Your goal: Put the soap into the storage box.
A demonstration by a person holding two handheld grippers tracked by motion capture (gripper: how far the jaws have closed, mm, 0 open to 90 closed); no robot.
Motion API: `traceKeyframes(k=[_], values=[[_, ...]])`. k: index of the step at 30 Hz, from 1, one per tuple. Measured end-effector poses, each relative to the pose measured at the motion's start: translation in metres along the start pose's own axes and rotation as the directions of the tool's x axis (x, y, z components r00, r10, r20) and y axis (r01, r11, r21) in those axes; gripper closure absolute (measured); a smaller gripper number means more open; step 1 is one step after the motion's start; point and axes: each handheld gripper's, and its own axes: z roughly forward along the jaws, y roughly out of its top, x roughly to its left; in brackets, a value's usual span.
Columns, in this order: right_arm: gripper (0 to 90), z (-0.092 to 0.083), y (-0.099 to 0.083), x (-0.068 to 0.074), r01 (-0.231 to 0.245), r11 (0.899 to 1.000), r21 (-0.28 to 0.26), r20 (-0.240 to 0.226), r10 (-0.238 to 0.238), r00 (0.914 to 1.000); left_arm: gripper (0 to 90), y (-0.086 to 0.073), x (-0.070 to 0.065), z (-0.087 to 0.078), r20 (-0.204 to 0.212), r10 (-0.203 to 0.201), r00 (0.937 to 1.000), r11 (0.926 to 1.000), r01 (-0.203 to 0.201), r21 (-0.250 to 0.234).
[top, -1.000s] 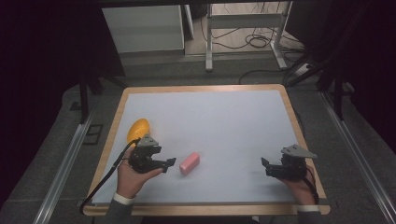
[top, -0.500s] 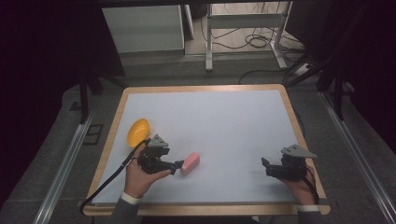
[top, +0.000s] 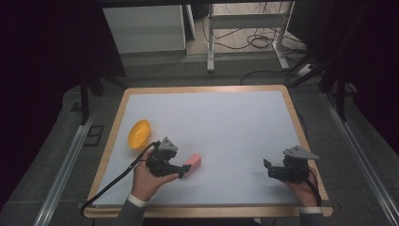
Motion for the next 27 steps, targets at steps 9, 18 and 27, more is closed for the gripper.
traceKeyframes(k=[9, 18, 27], values=[[6.5, 0.000, 0.000, -0.001, -0.004, 1.000, 0.004, 0.000, 0.004, 1.0000, 25.2, 0.008, -0.006, 0.018, 0.003, 0.010, 0.9999, 0.9994, -0.010, 0.032], [6.5, 0.002, -0.001, 0.000, -0.003, 1.000, 0.009, 0.002, 0.003, 1.0000, 29.0, 0.010, -0.002, 0.033, 0.000, -0.025, 0.9997, 0.9981, 0.024, 0.056], [6.5, 0.003, -0.002, -0.001, 0.000, 1.000, 0.016, 0.007, 0.000, 1.0000, 34.7, 0.009, -0.001, 0.051, -0.019, -0.045, 0.9988, 0.9948, 0.047, 0.090]])
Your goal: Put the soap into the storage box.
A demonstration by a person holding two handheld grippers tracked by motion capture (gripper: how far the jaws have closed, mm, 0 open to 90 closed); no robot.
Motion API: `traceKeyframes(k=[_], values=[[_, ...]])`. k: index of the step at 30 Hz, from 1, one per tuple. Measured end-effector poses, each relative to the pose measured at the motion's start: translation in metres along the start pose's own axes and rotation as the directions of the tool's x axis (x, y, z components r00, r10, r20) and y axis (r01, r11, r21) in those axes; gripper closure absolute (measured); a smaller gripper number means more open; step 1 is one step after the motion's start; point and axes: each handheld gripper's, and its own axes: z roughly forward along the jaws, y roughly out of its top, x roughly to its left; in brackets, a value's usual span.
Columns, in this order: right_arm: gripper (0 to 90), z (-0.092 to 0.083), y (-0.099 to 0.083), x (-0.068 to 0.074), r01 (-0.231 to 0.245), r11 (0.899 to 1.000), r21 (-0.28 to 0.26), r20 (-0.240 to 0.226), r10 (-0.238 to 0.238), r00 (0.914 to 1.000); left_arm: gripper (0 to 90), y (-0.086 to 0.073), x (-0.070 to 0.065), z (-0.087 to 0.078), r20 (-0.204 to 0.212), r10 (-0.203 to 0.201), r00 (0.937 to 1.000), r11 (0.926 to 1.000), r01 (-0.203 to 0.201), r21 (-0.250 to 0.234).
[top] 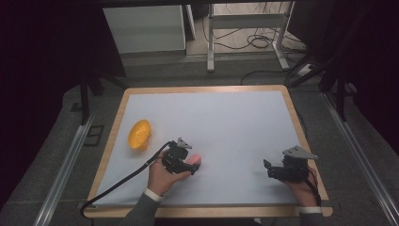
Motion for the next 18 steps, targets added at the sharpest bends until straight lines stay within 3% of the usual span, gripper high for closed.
traceKeyframes(k=[7, 18], values=[[6.5, 0.000, 0.000, -0.001, 0.001, 1.000, 0.000, 0.002, -0.001, 1.0000, 46.6, 0.000, 0.000, 0.007, -0.002, -0.021, 0.9998, 0.9998, 0.020, -0.003], [6.5, 0.000, -0.001, -0.001, -0.001, 1.000, 0.001, 0.004, 0.001, 1.0000, 56.0, -0.002, -0.002, 0.015, -0.013, -0.037, 0.9992, 0.9992, 0.037, 0.014]])
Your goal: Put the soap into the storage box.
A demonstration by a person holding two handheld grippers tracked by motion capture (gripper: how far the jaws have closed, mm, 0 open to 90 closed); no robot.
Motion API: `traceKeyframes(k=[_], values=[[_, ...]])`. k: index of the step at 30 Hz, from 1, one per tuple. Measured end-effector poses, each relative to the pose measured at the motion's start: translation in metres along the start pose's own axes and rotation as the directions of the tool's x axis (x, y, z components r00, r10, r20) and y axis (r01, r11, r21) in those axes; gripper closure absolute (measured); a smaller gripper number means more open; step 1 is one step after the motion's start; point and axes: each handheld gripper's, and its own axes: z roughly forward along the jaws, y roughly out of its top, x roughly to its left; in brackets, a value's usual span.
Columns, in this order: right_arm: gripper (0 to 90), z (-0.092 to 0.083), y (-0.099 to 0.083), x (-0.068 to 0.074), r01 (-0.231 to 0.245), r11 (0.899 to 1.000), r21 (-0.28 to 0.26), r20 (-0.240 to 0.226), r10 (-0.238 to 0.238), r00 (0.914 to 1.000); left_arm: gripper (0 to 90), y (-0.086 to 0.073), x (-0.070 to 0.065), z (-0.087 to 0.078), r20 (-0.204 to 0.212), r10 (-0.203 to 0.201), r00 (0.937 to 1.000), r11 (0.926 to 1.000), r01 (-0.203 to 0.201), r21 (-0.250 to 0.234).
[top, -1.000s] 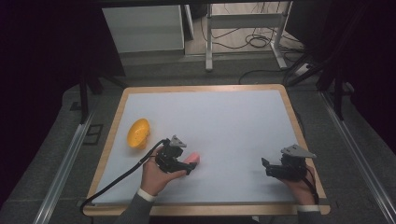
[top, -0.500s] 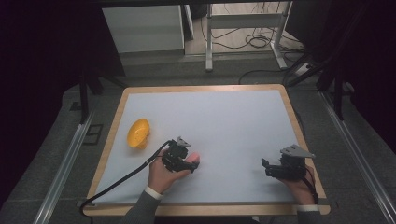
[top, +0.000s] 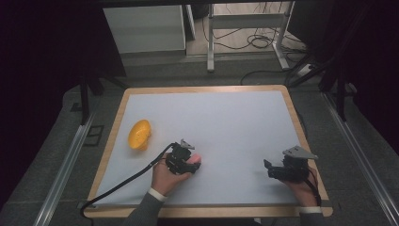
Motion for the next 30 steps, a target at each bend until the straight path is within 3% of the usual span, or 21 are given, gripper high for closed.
traceKeyframes(k=[12, 16, 30], values=[[6.5, -0.001, 0.000, 0.000, -0.001, 1.000, -0.002, 0.002, 0.001, 1.0000, 59.8, 0.000, 0.002, -0.003, -0.018, 0.005, 0.9998, 1.0000, -0.005, -0.002], [6.5, -0.001, 0.000, -0.001, -0.003, 1.000, -0.005, 0.003, 0.003, 1.0000, 59.9, 0.001, 0.004, -0.012, 0.004, -0.001, 1.0000, 0.9995, 0.001, -0.032], [6.5, -0.002, 0.000, -0.001, -0.004, 1.000, -0.007, 0.007, 0.004, 1.0000, 60.0, -0.002, 0.014, -0.034, -0.005, -0.018, 0.9998, 0.9965, 0.017, -0.082]])
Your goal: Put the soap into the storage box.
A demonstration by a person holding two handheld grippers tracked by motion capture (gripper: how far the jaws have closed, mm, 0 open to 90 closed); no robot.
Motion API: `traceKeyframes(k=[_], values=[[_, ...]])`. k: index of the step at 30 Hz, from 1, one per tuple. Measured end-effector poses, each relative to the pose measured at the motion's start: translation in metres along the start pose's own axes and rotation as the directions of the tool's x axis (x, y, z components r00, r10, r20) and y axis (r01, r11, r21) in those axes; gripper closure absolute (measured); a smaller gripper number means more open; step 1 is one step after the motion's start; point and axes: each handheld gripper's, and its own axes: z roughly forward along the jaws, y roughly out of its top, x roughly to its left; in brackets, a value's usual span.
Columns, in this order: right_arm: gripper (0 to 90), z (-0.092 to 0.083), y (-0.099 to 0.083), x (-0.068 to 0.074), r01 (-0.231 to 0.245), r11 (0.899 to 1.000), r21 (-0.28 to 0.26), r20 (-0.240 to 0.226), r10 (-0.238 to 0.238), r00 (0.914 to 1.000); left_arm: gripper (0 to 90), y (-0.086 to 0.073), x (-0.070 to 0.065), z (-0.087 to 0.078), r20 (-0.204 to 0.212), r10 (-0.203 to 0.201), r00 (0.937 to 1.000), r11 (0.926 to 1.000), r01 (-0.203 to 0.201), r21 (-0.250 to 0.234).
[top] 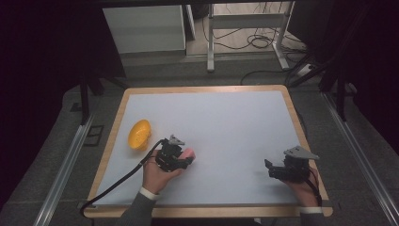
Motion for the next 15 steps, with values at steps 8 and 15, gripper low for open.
traceKeyframes(k=[8, 15], values=[[6.5, -0.001, 0.000, -0.001, -0.003, 1.000, -0.004, 0.003, 0.003, 1.0000, 60.0, 0.001, 0.001, -0.007, -0.005, 0.001, 1.0000, 0.9999, -0.002, -0.015], [6.5, -0.002, 0.001, -0.001, -0.004, 1.000, -0.008, 0.005, 0.004, 1.0000, 60.1, 0.002, 0.003, -0.013, -0.010, 0.006, 0.9999, 0.9997, -0.007, -0.025]])
